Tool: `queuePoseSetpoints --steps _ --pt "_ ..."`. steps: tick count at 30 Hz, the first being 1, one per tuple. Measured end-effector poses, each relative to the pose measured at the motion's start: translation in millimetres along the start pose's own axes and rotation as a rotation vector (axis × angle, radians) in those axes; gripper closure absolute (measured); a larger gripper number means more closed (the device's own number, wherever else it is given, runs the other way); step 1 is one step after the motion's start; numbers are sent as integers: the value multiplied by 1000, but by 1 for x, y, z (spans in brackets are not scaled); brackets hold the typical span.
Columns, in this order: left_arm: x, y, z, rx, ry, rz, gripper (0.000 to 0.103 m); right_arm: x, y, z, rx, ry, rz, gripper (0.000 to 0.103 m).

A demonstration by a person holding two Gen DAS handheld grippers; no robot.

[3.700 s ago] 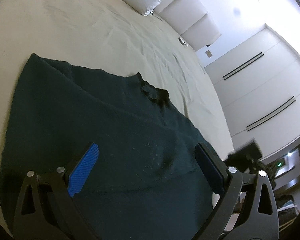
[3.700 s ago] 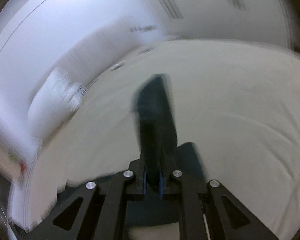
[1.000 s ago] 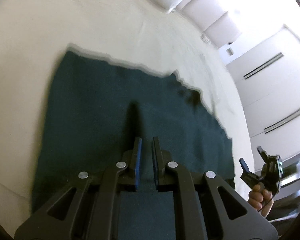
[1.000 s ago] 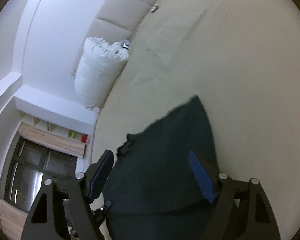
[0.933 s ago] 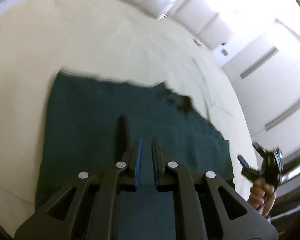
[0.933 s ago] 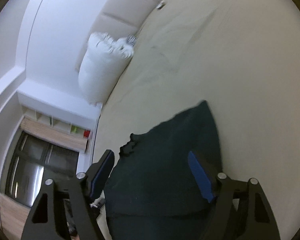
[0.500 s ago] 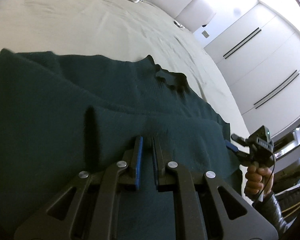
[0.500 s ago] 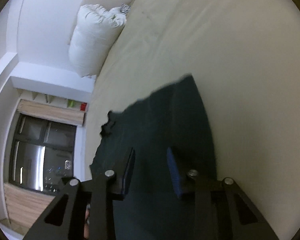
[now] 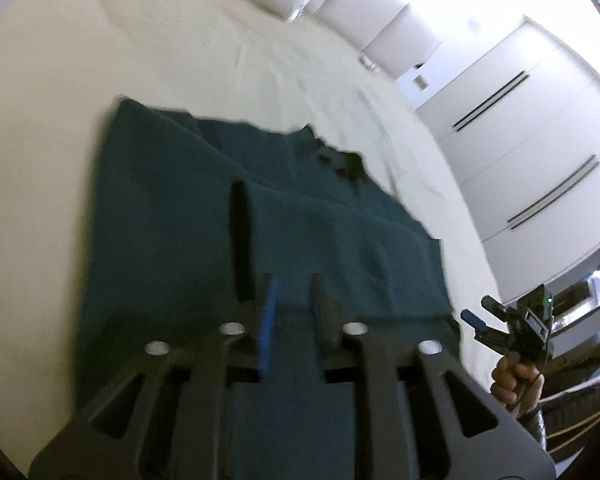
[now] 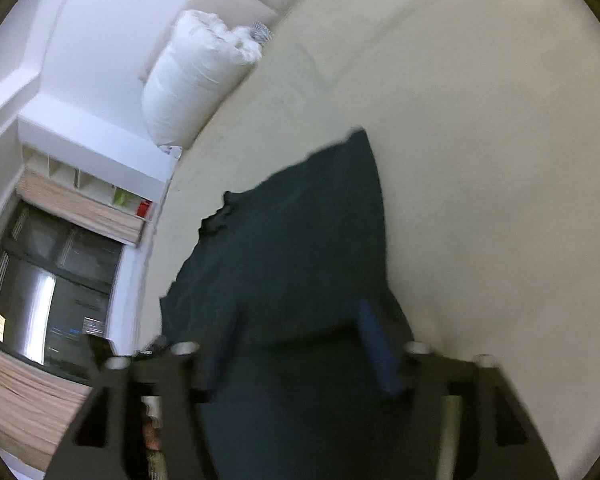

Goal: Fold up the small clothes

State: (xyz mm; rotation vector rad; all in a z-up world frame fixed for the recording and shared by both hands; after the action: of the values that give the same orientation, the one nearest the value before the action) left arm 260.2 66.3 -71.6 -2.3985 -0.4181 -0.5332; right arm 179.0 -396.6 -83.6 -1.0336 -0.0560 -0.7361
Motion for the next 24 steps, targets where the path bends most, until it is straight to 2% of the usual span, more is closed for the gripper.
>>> queuePoseSetpoints --steps 1,2,3,5,7,12,16,19,24 --pt "-7 -18 -2 4 3 -22 29 -10 -13 4 -13 -31 -22 24" --pt "-15 -32 -5 8 1 -38 16 -21 -25 7 -15 -59 -33 24" --pt "-26 -50 -7 10 -4 -67 7 -36 -35 8 -19 -82 -31 24" --pt "-49 -77 -9 -9 -10 -67 7 -62 -51 6 -39 -118 -10 24" --pt "-76 -94 -10 -16 -5 -1 7 -92 -65 -1 -69 -147 13 24" --pt "-139 -123 -1 26 11 112 7 -147 -92 -29 -95 -130 72 24" --pt "-176 -130 11 46 -40 162 7 -173 -104 -48 -114 -139 120 24" --pt "-187 -137 16 44 -38 156 7 -180 -109 -55 -114 -145 131 24" --pt "-204 -137 13 30 -35 224 8 -183 -110 -62 -84 -128 160 25"
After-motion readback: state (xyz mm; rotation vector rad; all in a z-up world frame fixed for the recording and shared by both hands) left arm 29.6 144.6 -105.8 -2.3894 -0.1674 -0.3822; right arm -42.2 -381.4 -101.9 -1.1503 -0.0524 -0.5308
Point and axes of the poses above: each gripper's, at about its wrist camera, not at the fingertips, and y roughly the way its jaws point, z to its left, x to its top, the point moved 2 cm from there along y, roughly the way its jaws point, and after that the axes turned 12 degrees about -x, right-handed, at the moved point
